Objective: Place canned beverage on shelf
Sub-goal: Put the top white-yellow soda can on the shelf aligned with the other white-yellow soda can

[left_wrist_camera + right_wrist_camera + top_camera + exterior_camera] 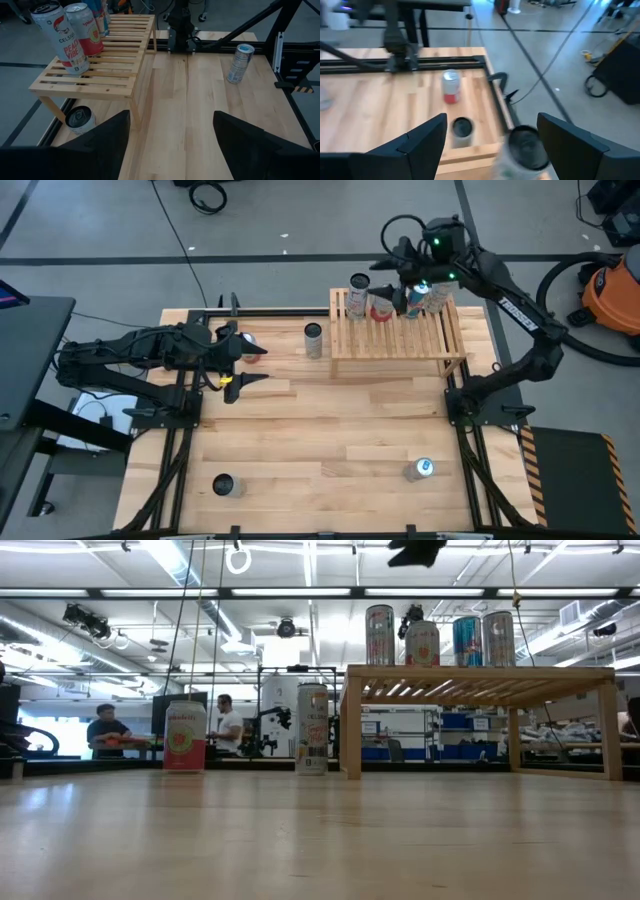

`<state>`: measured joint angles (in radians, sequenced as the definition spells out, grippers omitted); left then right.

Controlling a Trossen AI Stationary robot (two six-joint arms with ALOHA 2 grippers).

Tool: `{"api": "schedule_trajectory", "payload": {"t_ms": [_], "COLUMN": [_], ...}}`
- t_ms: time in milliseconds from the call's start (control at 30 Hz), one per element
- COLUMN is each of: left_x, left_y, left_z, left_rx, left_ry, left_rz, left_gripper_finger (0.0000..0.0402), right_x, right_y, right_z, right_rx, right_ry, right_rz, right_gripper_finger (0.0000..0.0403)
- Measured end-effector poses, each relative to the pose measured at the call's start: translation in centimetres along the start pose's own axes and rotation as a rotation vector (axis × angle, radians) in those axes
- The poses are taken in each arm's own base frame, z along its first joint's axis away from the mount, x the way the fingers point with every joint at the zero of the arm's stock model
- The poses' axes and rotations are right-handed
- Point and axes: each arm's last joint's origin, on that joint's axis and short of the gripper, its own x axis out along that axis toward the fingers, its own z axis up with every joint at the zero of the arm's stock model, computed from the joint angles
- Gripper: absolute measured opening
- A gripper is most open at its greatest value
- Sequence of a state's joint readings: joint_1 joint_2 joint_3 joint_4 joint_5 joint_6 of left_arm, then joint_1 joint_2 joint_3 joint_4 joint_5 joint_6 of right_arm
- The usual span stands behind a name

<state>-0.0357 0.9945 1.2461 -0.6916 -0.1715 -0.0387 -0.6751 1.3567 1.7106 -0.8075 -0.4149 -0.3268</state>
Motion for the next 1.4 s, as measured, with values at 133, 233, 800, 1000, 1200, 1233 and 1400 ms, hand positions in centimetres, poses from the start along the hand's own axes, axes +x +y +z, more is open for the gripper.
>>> {"api": "schedule_trajectory", "payload": {"t_ms": [133,233,800,1000,1200,1233,1400], "left_x": [0.0,0.0,0.0,0.0,0.0,0.0,0.0], "left_y": [0.0,0.0,0.0,0.0,0.0,0.0,0.0], "left_z": [0.0,0.0,0.0,0.0,0.0,0.0,0.0], "left_rx": [0.000,0.000,-0.002,-0.002,-0.002,-0.002,-0.002], "left_ry": [0.000,0.000,0.000,0.000,0.000,0.001,0.000], "left_rz": [0.000,0.000,0.000,0.000,0.000,0.000,-0.001], "left_gripper_finger": [0.0286,0.0286,0.0286,0.0286,0.0286,0.0286,0.0286], "right_x": [-0.8,-1.1,-1.4,-2.3,-3.0,-3.0,-2.2], "right_y": [2.2,3.7,13.0,16.7,19.7,20.2,22.4], "right_z": [0.2,0.2,-1.7,-2.2,-2.4,-2.4,-2.7], "right_rx": [0.056,0.080,0.245,0.276,0.291,0.290,0.279], "right_ry": [0.026,0.055,0.480,0.570,0.565,0.563,0.566], "right_rz": [0.069,0.126,0.229,0.163,0.086,0.076,0.025], "right_gripper_finger": [0.0318,0.0318,0.0318,0.0318,0.0318,0.0318,0.0318]}}
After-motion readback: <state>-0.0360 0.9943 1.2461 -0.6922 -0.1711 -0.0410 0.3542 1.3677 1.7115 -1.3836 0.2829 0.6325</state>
